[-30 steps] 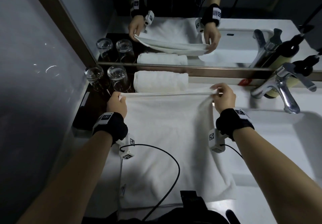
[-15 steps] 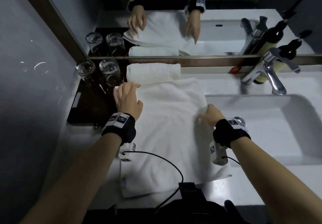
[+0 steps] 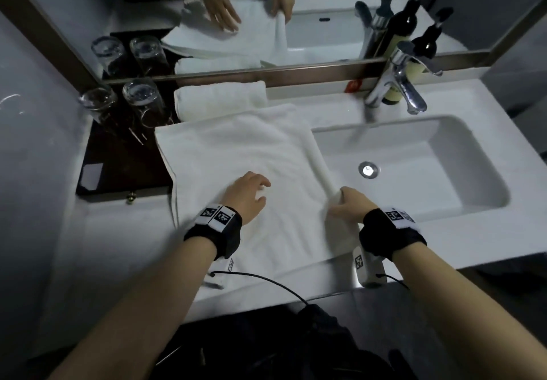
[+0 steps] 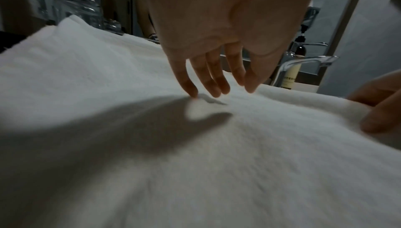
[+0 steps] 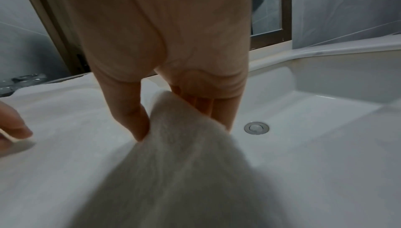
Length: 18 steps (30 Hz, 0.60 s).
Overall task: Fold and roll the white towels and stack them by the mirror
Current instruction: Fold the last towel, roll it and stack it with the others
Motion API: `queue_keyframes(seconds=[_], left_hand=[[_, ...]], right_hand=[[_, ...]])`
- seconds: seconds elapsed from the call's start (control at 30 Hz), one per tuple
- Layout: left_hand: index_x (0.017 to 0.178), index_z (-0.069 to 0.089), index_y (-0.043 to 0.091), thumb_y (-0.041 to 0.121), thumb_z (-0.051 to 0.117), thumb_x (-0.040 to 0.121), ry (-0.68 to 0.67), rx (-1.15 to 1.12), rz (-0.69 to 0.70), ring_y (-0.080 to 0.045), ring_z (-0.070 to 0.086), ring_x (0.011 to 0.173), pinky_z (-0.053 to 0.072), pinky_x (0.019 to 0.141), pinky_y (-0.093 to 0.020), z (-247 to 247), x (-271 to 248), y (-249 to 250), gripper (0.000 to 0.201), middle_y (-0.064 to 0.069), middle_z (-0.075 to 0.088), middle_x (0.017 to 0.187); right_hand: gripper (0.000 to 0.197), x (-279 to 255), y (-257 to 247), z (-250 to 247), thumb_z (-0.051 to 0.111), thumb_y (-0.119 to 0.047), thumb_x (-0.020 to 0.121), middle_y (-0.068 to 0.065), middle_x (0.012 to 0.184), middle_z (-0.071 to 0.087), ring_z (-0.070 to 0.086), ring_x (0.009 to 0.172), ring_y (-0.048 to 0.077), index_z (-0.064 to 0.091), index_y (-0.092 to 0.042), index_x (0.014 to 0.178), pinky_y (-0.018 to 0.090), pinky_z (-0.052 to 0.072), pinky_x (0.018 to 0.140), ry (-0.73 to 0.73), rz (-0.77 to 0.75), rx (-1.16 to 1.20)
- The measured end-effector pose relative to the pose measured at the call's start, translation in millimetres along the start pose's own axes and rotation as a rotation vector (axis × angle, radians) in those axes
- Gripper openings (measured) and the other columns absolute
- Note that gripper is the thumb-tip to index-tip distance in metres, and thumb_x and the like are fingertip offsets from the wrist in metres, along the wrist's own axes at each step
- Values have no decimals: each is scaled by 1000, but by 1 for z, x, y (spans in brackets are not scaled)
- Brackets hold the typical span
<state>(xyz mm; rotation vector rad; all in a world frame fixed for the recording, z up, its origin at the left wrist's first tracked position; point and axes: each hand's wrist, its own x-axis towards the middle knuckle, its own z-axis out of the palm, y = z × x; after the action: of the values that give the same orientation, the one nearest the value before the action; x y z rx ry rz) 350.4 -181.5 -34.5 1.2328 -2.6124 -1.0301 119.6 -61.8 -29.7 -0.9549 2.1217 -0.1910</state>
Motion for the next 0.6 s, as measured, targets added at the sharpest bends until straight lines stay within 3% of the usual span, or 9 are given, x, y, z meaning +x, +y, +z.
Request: queue_keyframes(seconds=[0.13, 0.2, 0.37, 0.4, 0.47, 0.6], left_hand=[[113, 55, 20, 19, 55, 90, -88, -22, -31, -9, 55, 99, 38, 84, -19, 24, -9, 8, 23, 2, 56, 114], [111, 57, 22, 21, 57, 88, -86, 10, -30, -12, 56, 104, 40, 88, -22, 34, -15, 14, 23, 3, 57, 113], [113, 57, 28, 31, 60, 84, -62, 175, -78, -17, 48, 113, 43, 93, -32, 55, -35, 28, 29, 5, 50, 121], [113, 57, 29, 30, 60, 84, -60, 209, -90, -18, 47, 114, 43, 91, -32, 58, -40, 29, 29, 5, 48, 122], [114, 55, 31, 29, 61, 84, -46, 267, -112, -18, 46, 115, 42, 87, -31, 64, -52, 30, 31, 6, 46, 124], [122, 50, 31, 27, 59, 83, 14, 323, -145, -18, 43, 119, 40, 91, -35, 77, -72, 38, 41, 6, 42, 130]], right_hand=[[19, -17, 21, 2, 65, -16, 80, 9, 96, 56, 52, 88, 23, 50, -9, 90, 27, 41, 69, -5, -3, 44], [18, -27, 31, 4, 65, -18, 81, 10, 93, 56, 53, 85, 24, 51, -8, 85, 26, 40, 63, 21, -28, 72], [33, -52, 57, 13, 71, -29, 79, 11, 87, 57, 53, 82, 24, 46, -12, 67, 27, 35, 66, 31, -90, 52], [33, -56, 62, 15, 72, -32, 79, 11, 87, 59, 54, 83, 25, 48, -11, 69, 29, 37, 67, 26, -92, 45], [35, -65, 74, 20, 73, -34, 77, 13, 96, 64, 59, 91, 28, 55, -6, 88, 34, 43, 76, 18, -104, 31], [55, -76, 92, 29, 76, -27, 73, 12, 106, 65, 61, 99, 29, 46, -10, 115, 37, 48, 85, 18, -162, 59]])
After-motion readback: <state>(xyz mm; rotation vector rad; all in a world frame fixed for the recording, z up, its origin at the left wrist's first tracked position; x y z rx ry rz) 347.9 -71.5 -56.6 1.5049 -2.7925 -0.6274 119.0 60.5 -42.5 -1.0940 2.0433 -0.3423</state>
